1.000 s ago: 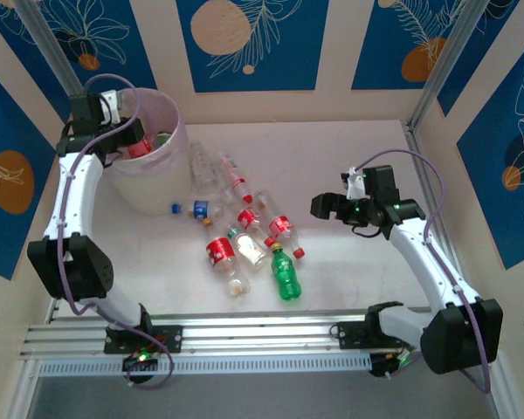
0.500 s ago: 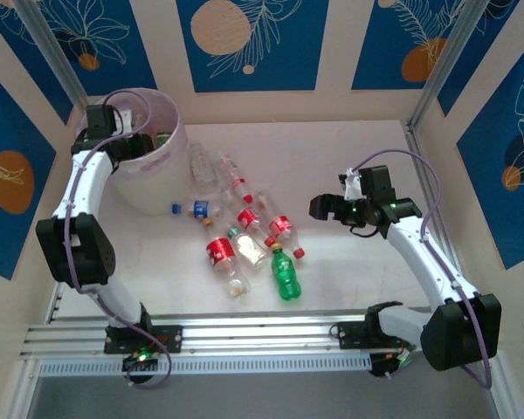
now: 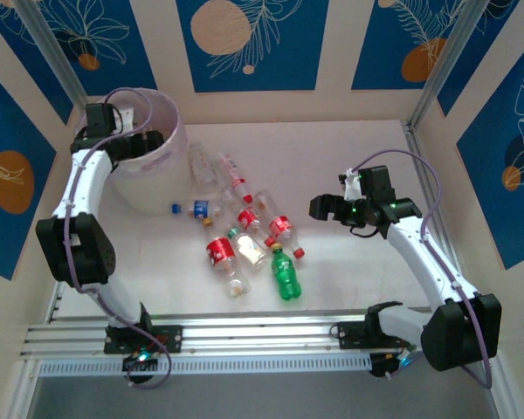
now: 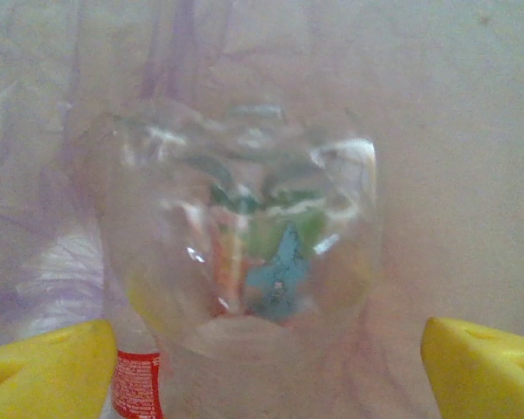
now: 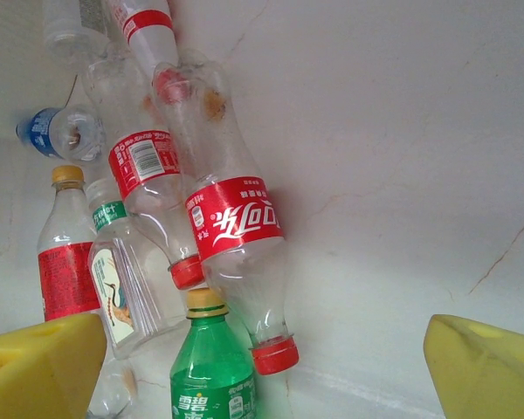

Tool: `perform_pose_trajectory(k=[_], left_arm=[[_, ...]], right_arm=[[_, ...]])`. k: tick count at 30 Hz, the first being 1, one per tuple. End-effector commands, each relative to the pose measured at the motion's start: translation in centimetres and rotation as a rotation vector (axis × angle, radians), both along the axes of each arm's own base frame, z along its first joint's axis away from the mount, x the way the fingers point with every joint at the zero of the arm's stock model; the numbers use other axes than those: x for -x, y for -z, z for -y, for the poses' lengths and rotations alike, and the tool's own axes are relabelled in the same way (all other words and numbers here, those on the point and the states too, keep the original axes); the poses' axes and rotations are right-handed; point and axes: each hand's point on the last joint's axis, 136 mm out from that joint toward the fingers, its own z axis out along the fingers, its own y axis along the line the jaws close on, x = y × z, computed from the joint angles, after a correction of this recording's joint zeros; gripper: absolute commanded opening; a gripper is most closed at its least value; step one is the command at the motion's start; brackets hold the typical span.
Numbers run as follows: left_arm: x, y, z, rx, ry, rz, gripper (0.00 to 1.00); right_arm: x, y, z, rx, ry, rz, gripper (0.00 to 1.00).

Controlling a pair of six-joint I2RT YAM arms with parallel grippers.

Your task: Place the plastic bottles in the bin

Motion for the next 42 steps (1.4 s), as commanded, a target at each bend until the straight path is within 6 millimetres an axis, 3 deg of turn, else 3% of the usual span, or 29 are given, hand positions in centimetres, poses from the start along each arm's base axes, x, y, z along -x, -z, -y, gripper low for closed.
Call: perform_pose_trajectory(k=[1,8,13,17,21,25,33,38,42], left_arm=[[0.3,-3.7,0.9,0.028,0.038,0.064,0.92],[1.5,-10.0,1.0,0.012,0.051,0.172,0.98],[3.1,-14.6,2.1,0.051,0.075,0.245,1.00],[5.3,-17.7,4.2,0.183,0.125,0.323,1.00],[8.1,-19.3,6.7,0.352,0.185,0.352,0.99],[11.3,-18.8,8.4,0.382,0.204,0.345,0.98],[17.0,-14.8,13.4,0.368,0.261,0.236,0.97],[18.4,-10.3,17.4,0.462,0.291,0.137,0.97],[18.6,-7.2,18.9,0.481,0.278,0.081,0.97]], right_arm=[[0.7,-0.1,0.0,-0.002,0.000,-0.010,0.94],[2.3,0.1,-0.4,0.089,-0.045,-0.077,0.93],[4.0,1.5,-1.7,0.208,-0.109,-0.140,0.89],[3.9,2.9,-3.8,0.224,-0.144,-0.158,0.88],[2.6,4.1,-6.2,0.227,-0.179,-0.169,0.88],[1.7,6.1,-7.3,0.301,-0.213,-0.198,0.90],[0.1,9.4,-9.0,0.373,-0.234,-0.252,0.90],[-0.3,11.2,-8.7,0.463,-0.208,-0.283,0.89],[-0.6,12.3,-8.4,0.497,-0.185,-0.297,0.88]])
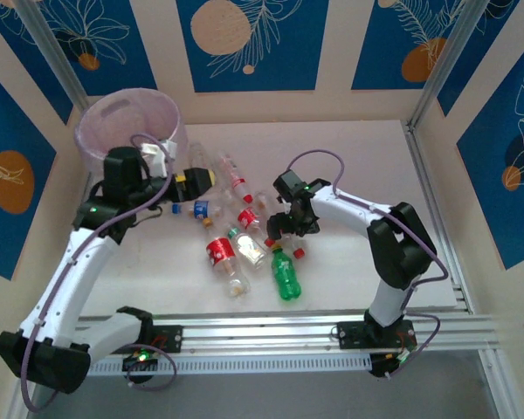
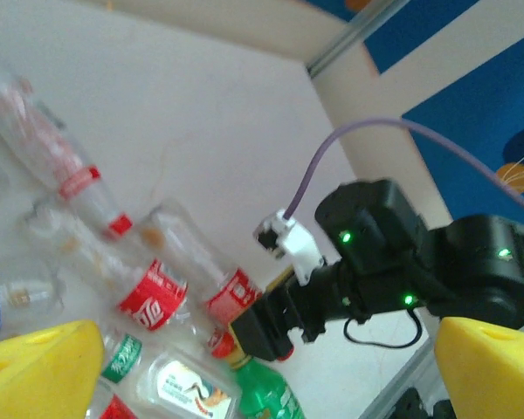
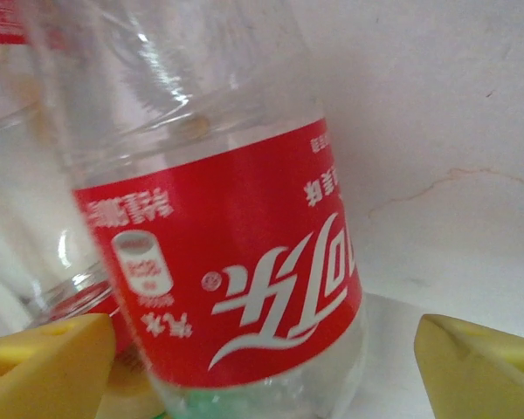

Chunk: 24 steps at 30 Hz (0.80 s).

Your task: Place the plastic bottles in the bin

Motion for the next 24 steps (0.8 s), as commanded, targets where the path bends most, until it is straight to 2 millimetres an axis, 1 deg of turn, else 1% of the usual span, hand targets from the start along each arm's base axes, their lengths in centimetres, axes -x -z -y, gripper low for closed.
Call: perform_pose_trajectory(k=[1,10,14,19,24], left_arm=[[-0.7,0.9,0.8,0.044,-0.050,-0.014,0.97],[-0.3,4.2,4.4,0.049,-0.007,-0.076,0.97],[-0.4,5.1,5.5,0.075,-0.002,-0.090,0.96],[-0.3,5.9,5.9,0.066,-0.006,-0.099,0.96],[-0.6,6.4,6.1,0.077,-0.014,-0.103,0.96]], right_arm=[[-0.5,0.6,0.4,0.046,0.034,0.003,0.88],[-1.2,3.5,0.4,0.088,0.069,-0.025,0.85],[-1.2,4.5,0.6,0.102,0.087,-0.037,0.83],[-0.8,5.1,1.1,0.122,0.107,-0.046,0.77],[-0.7,4.6,1.5,0.113,0.125,-0.034,0.71]])
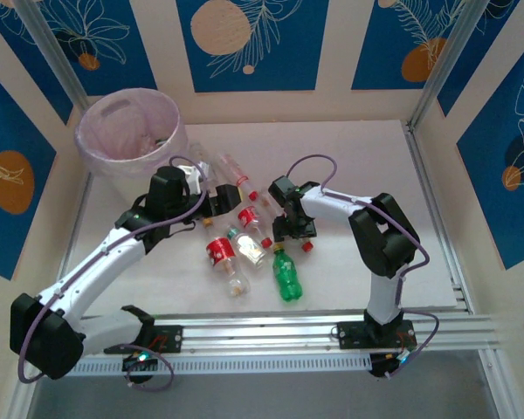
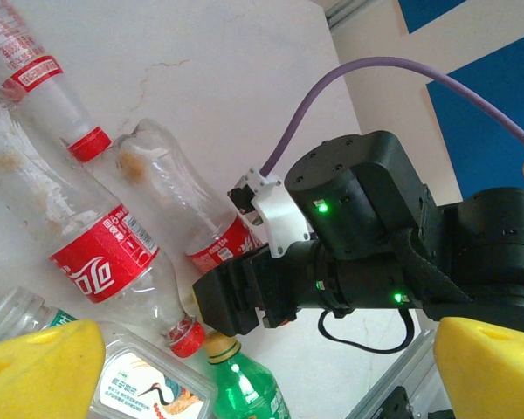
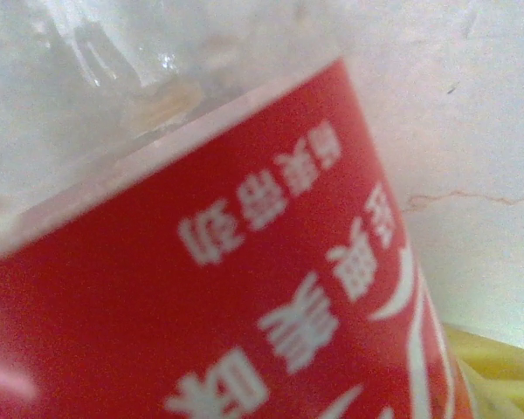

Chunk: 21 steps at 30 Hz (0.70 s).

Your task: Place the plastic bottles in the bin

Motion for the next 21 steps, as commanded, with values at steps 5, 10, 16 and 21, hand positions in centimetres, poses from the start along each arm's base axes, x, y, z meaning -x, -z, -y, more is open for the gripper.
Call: perform_pose_trajectory(k=[5,10,16,21], left_arm=[[-1.1,0.1,1.1,0.045,-0.022,-0.001,0.95],[-2.4,0.1,0.8,0.069,-0.099,-0.008,0.95],[-3.7,-1.1,2.0,0.120,-0.122,0.020,0.93],[-3.7,-1.5,5.0,0.135,-0.051,0.005,0.94]], right_arm=[[-0.3,-0.8,0.6,-0.021,0.018,0.042,0.62],[-0.5,-3.1,1.2,-0.051,0.023,0.083,0.57],[-0.2,-6.6,1.7,-0.103,0.029,0.138,0.54],[0.1,-10.8,-0.8,-0.325,-0.020,0.257,0.52]])
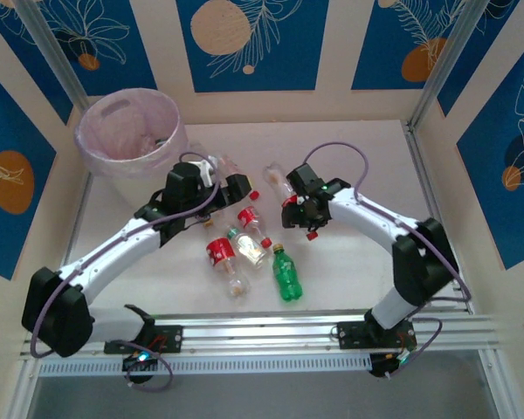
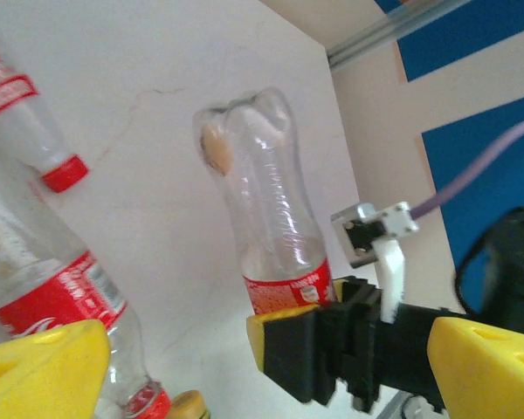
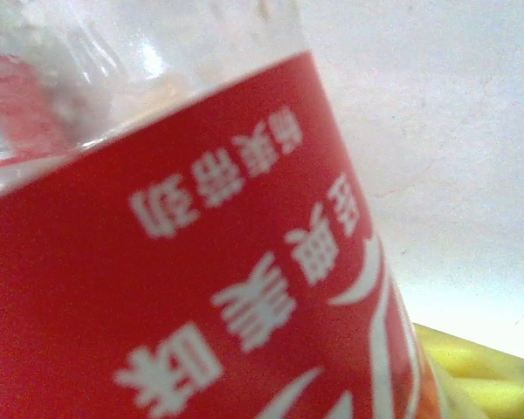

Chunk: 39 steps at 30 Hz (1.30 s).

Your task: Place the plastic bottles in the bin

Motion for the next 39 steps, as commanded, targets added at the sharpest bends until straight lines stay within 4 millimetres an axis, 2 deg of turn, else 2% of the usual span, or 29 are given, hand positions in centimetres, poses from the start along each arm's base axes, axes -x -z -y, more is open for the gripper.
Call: perform_pose_trajectory(k=[1,5,9,16,19,25,28,33,39], left_arm=[[-0.5,-2.1,2.5,0.066,0.034,0.034,0.94],[-0.6,-1.5,4.4,0.072,0.064,0.029,0.96],[-0.8,-1.4,6.1,0.095,0.088,0.024,0.98],[-0.7,-0.8,9.3,0.129,0.141,0.010,1.00],[-0.9,-0.2,9.8,0.133,0.144,-0.002,0.92],[-1.0,0.1,9.3,0.115,0.116,0.004,0.67],[-1.1,0.2,9.4,0.117,0.120,0.001,0.56],[-1.1,0.3,9.4,0.114,0.118,0.001,0.54],[-1.1,0.7,9.3,0.100,0.117,-0.005,0.54]], right_arm=[[0.8,-3.0,-2.4,-0.197,-0.071,0.073,0.51],[1.3,-5.2,-3.8,-0.328,-0.106,0.126,0.51],[2.0,-5.9,-4.8,-0.388,-0.145,0.129,0.51],[2.7,-6.0,-5.9,-0.429,-0.178,0.109,0.51],[2.7,-6.2,-6.1,-0.442,-0.180,0.109,0.51],[2.7,-6.0,-5.8,-0.438,-0.175,0.106,0.52],[2.7,-6.1,-5.8,-0.435,-0.181,0.104,0.56],[2.8,-6.3,-5.5,-0.415,-0.192,0.111,0.67],[2.7,-6.8,-4.1,-0.415,-0.172,0.110,0.80]])
